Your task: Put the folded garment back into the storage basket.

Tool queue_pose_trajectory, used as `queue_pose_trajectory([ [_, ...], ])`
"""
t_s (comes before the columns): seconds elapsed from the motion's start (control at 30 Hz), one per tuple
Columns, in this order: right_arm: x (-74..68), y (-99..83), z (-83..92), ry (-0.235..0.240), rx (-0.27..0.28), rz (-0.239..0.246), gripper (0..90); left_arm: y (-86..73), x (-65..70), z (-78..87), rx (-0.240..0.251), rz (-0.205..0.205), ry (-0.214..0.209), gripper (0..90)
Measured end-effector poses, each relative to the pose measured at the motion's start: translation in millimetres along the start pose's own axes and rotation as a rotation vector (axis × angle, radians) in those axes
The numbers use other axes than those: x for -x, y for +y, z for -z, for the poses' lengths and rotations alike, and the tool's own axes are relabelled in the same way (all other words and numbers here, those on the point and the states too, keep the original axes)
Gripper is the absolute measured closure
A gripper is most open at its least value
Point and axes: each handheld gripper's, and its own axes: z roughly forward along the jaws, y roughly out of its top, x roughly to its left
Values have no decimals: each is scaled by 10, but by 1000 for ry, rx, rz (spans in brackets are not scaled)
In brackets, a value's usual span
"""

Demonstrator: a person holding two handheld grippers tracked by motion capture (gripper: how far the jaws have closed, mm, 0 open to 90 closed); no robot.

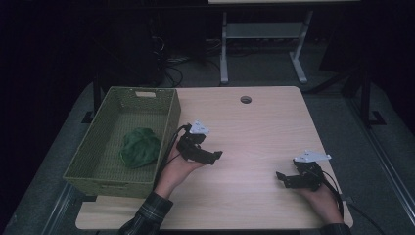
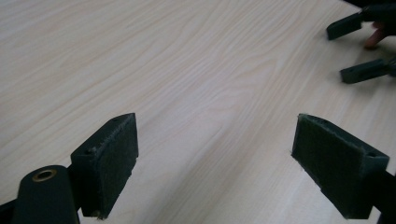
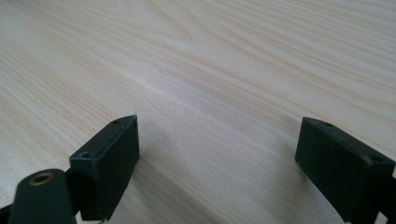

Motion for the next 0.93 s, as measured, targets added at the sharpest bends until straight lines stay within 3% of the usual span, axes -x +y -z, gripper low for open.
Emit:
queue_pose_trajectory([
  [0.5, 0, 0, 0, 0, 0, 0, 131, -396, -29, -454, -61, -18, 42, 138],
  [0.93, -1, 1, 0, 0, 0, -2, 131, -536, -39, -584, -69, -6, 57, 131],
])
